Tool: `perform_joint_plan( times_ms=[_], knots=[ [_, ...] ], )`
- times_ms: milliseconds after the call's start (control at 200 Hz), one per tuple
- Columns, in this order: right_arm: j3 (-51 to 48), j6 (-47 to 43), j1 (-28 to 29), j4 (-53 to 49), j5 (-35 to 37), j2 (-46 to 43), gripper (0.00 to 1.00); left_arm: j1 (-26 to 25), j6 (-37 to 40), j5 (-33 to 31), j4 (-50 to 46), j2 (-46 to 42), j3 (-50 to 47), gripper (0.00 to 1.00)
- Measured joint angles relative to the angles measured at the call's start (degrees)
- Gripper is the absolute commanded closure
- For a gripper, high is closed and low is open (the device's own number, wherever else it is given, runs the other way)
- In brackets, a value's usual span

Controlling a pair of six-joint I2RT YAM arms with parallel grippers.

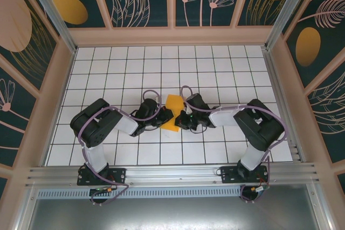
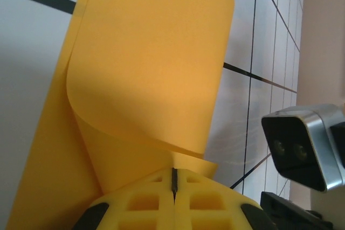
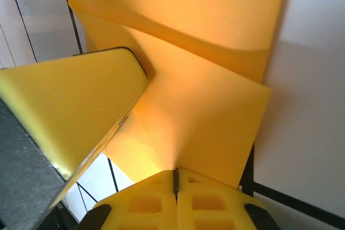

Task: Fold a paper plane with a square sheet of paper (pick it up from the middle)
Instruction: Fold the triangle a second time at the center of the table.

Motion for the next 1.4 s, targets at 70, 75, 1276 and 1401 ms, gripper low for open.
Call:
perform_joint_plan(
  times_ms=[70,75,1276,1401],
  knots=[
    [0.0,0.0,0.0,0.2,-0.2,0.2,1.00,0.0,0.0,0.0,0.3,0.0,-0.1,1.00],
    [0.0,0.0,0.0,0.2,-0.2,0.2,1.00,0.0,0.0,0.0,0.3,0.0,-0.1,1.00],
    [-2.5,-1.6,0.0,6.1,-0.9,0.9,1.00,4.3,6.3,1.7,-8.0,-1.4,2.5,0.95],
    [-2.1,-2.0,0.0,6.1,-1.0,1.2,1.00,5.4,7.0,2.6,-12.1,-1.4,4.6,0.97]
  ],
)
